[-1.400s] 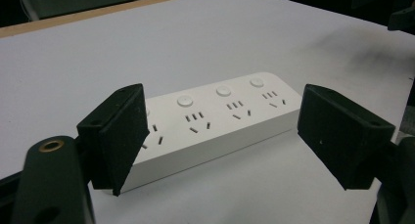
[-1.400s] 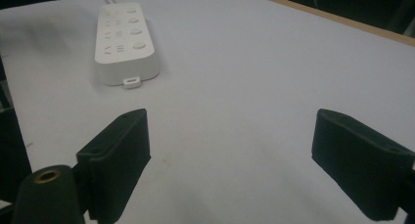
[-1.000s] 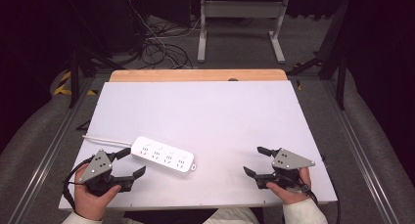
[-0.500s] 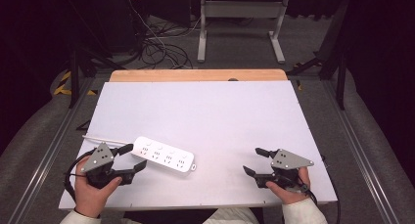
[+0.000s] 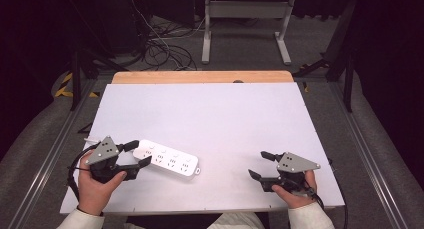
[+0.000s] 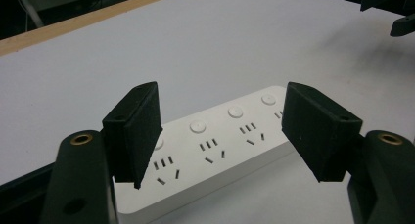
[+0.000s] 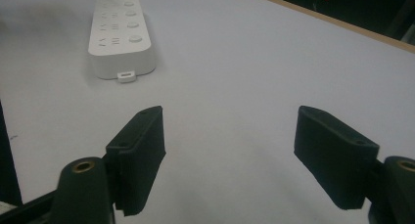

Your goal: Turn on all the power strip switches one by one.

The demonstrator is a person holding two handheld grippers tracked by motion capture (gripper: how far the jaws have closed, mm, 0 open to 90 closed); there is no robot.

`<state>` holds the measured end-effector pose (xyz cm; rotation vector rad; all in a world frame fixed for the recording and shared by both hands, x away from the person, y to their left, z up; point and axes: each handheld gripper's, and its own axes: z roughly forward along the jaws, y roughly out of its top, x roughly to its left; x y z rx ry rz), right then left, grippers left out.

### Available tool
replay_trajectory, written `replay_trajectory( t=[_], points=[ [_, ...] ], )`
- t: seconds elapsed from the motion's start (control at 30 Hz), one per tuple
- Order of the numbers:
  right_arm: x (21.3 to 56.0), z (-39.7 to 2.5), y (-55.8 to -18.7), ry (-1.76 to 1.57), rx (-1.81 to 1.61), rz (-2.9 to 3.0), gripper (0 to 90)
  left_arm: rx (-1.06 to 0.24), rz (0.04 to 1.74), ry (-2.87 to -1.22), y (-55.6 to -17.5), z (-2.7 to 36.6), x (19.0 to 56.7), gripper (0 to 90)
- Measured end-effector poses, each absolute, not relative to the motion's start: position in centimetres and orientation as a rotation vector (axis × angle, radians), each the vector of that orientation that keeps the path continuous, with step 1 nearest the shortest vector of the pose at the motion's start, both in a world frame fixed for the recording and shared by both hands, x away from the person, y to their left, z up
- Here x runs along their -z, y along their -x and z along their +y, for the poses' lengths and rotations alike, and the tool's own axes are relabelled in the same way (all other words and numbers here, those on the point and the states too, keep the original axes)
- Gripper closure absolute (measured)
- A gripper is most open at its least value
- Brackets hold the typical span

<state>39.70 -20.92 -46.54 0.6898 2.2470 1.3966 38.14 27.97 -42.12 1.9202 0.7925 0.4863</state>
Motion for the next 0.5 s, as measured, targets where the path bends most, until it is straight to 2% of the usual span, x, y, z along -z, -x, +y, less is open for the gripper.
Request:
replay_trajectory(
  t=[0.17,0.23,0.5],
  points=[
    [46.5,-20.9,-39.7,-0.689,-1.395,2.248,27.7,-0.474,0.797,-1.93,-38.6,27.9,41.8,32.1],
    [46.6,-20.9,-39.7,-0.69,-1.396,2.248,27.7,-0.489,0.789,-1.96,-38.8,27.8,41.6,36.3],
    [46.6,-20.8,-39.7,-0.691,-1.398,2.251,27.7,-0.437,0.819,-1.994,-39.7,28.1,41.4,73.3]
  ],
)
